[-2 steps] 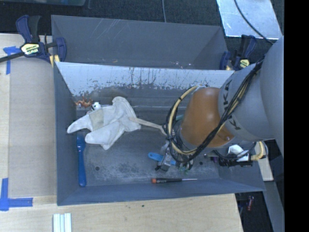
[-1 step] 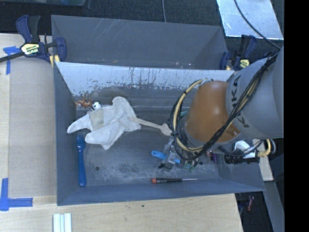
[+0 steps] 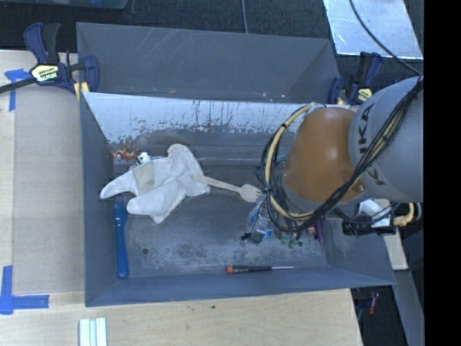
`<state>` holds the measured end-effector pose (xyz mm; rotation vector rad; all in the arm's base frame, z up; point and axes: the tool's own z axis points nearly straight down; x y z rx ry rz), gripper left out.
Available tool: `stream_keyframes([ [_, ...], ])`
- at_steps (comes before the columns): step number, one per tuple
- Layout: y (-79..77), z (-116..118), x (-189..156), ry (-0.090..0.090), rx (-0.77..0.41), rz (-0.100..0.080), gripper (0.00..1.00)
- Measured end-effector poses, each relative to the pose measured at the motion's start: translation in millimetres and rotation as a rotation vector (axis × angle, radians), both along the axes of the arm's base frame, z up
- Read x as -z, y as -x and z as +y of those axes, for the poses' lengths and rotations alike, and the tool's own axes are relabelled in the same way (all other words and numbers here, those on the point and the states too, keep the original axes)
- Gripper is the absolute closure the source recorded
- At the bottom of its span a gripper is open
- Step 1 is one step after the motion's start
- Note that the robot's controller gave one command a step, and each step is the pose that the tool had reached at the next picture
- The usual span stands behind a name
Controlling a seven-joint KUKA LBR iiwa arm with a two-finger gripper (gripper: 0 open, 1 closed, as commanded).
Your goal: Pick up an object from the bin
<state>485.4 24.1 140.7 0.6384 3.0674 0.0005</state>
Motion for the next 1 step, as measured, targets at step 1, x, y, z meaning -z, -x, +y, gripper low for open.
stream_keyframes([
  [1, 0.9, -0.1, -16.0, 0.0, -0.001, 0.004, 1.0],
])
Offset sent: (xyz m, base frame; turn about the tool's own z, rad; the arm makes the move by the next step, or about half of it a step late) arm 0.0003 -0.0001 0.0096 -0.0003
